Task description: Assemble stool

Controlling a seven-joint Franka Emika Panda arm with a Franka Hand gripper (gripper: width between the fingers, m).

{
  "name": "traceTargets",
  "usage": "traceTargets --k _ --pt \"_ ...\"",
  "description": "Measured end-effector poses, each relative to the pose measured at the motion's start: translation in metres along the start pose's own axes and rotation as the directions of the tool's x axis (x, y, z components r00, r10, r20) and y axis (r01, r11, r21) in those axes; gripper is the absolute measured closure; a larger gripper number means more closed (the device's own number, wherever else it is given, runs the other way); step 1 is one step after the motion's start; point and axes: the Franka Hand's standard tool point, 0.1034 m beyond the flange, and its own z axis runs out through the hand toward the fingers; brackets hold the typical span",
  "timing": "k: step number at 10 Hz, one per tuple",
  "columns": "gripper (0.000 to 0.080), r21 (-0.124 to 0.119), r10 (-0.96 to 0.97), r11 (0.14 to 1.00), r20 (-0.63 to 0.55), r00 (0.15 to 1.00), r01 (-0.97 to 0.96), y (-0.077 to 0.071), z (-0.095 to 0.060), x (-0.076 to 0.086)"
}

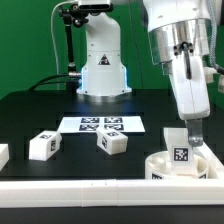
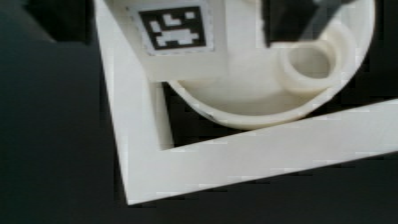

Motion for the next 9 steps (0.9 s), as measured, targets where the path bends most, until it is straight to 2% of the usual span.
traceTargets --k 1,5,7,8,9 --pt "0.0166 0.004 -0.049 0.999 -0.001 0.999 0.049 -0.005 -0.005 0.007" --pt "0.0151 0.040 -0.144 0.989 0.005 0.990 0.143 -0.021 -0.027 0.013" --pt "0.0151 0.033 -0.194 0.980 0.003 0.981 0.194 -0.018 -0.023 0.012" --pt "0.0151 0.028 -0.290 0.957 -0.002 0.957 0.290 -0.017 -0.023 0.013" --pt "0.0151 0.006 -0.406 0.914 -0.002 0.914 0.406 -0.014 -0.021 0.015"
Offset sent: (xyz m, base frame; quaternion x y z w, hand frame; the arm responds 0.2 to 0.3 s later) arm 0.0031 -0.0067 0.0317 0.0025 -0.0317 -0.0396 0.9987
